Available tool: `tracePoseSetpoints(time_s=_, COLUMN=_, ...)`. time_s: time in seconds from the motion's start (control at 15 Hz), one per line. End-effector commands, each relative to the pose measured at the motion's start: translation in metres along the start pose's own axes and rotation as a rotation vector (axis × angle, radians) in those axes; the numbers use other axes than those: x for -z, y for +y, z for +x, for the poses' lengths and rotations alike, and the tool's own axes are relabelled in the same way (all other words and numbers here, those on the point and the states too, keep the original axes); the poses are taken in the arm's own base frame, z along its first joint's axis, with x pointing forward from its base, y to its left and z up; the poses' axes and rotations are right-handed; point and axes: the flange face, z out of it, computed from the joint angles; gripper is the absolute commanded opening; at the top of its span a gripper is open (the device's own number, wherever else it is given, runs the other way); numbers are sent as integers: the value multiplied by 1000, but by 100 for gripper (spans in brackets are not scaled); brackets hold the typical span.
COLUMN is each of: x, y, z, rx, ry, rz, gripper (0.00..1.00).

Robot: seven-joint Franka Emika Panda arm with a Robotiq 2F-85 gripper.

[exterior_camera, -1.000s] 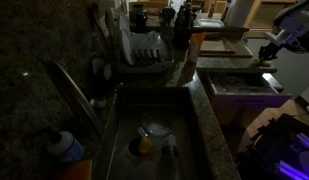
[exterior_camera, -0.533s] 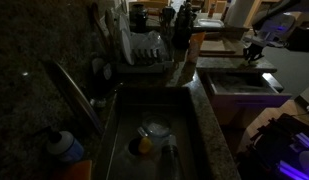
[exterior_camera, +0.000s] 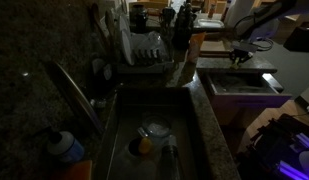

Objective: Pick the sponge and wipe the counter on the right

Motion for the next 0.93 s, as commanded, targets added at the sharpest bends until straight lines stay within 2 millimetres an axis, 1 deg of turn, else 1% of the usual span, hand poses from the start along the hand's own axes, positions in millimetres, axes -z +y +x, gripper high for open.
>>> tracePoseSetpoints(time_s=0.0, x=3, y=-17, z=-90, rx=140, ry=-119, rz=54, gripper=5)
tracePoseSetpoints(time_s=0.2, x=10, y=-35, z=-132, rx=261, ry=-214, rz=106, gripper=5)
tracePoseSetpoints(time_s=0.33, x=20, y=-40, z=-141, rx=343, ry=-233, rz=142, gripper=5)
tracePoseSetpoints(time_s=0.47, x=34, y=-41, z=-128, rx=355, ry=-150, rz=217, gripper=5)
tracePoseSetpoints(time_s=0.6, x=49, y=-40, z=-107, rx=332, ry=-79, rz=293, gripper=5)
tracePoseSetpoints(time_s=0.67, x=52, y=-39, z=-96, rx=314, ry=-71, rz=315, gripper=5)
tracePoseSetpoints(time_s=0.8, x=50, y=-37, z=-77, rx=259, ry=-97, rz=322, gripper=5)
tracePoseSetpoints(time_s=0.87, x=45, y=-36, z=-64, rx=218, ry=-121, rz=307, gripper=5)
